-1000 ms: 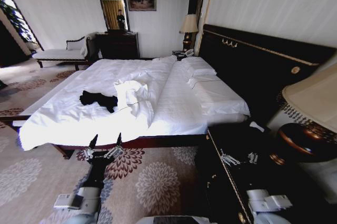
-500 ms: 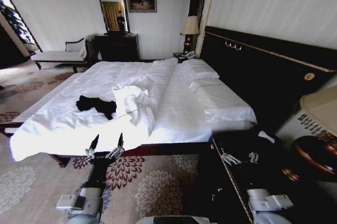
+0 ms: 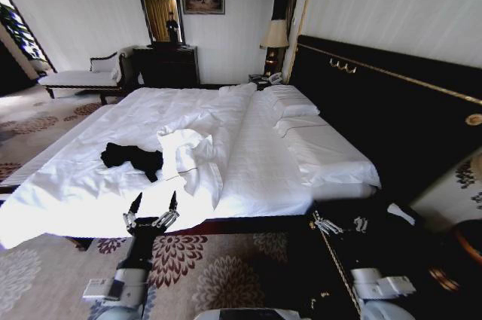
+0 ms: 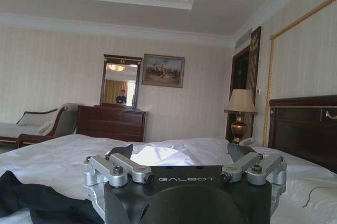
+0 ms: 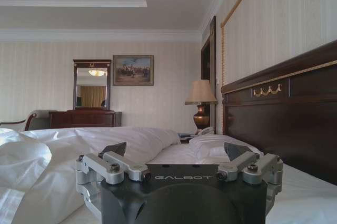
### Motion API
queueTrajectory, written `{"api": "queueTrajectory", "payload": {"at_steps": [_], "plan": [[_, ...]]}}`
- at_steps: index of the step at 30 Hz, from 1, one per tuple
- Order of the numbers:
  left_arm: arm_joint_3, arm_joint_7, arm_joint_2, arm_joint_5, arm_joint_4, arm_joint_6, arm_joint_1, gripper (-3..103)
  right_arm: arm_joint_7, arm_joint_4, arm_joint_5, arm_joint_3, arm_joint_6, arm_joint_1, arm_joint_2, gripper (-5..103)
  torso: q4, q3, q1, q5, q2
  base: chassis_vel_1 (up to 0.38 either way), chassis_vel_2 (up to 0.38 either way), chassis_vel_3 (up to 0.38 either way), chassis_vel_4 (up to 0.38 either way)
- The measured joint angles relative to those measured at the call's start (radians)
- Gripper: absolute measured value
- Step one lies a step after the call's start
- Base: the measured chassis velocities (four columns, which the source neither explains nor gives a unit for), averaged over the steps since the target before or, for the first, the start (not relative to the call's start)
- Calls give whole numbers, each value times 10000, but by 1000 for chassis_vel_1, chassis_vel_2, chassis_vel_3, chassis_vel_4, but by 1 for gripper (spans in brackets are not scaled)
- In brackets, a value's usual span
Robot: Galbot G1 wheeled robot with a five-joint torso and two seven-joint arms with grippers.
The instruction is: Fold the clothes on the bed.
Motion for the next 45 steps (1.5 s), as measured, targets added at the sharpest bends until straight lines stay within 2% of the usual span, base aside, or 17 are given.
{"api": "queueTrajectory", "payload": {"at_steps": [13, 24, 33, 37, 41, 45], "plan": [[126, -4, 22, 91, 0, -48, -20, 100, 8, -1, -145, 7, 29, -50, 117, 100, 1, 0, -2, 1, 1, -141, 146, 144, -150], [73, -14, 90, 12, 0, -126, -94, 100, 238, 96, -62, -50, 351, -36, 185, 100, 0, 0, 0, -1, 0, -169, 154, 158, -150], [82, -19, 101, 25, 41, -139, -94, 100, 85, 46, -205, 33, 452, -71, 213, 100, -1, 0, -3, 0, 0, -27, 35, 33, -27], [40, 168, 135, 12, 17, -139, -23, 100, -88, 40, -333, 31, 517, -89, 279, 100, -1, -3, -9, 1, 5, 0, 0, 0, 0], [-160, 720, 240, 120, 14, -153, 187, 100, -129, 92, -282, 4, 521, -63, 300, 100, 0, -1, -4, 1, 3, 0, 0, 0, 0], [-379, 747, 230, 140, 110, -138, 146, 100, -129, 111, -249, 12, 501, -33, 277, 100, 0, 0, -1, 0, 1, 9, 10, -7, -17]]}}
